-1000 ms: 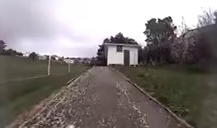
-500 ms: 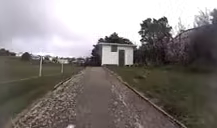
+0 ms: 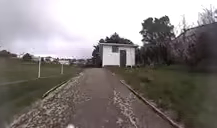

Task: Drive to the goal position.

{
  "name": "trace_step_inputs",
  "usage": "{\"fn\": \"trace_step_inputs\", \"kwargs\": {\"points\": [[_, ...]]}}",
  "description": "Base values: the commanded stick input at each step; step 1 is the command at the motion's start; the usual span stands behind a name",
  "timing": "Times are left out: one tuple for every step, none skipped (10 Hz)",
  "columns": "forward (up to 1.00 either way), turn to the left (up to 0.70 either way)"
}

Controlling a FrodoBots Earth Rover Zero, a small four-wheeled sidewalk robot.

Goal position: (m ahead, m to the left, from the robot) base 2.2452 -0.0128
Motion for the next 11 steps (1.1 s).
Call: {"fn": "trace_step_inputs", "kwargs": {"points": [[0.85, 0.00], [0.85, 0.00], [0.85, 0.00], [0.85, 0.00], [0.85, 0.00], [0.85, 0.00], [0.85, 0.00], [0.85, 0.00], [0.85, 0.00], [0.85, 0.00], [0.85, 0.00]]}}
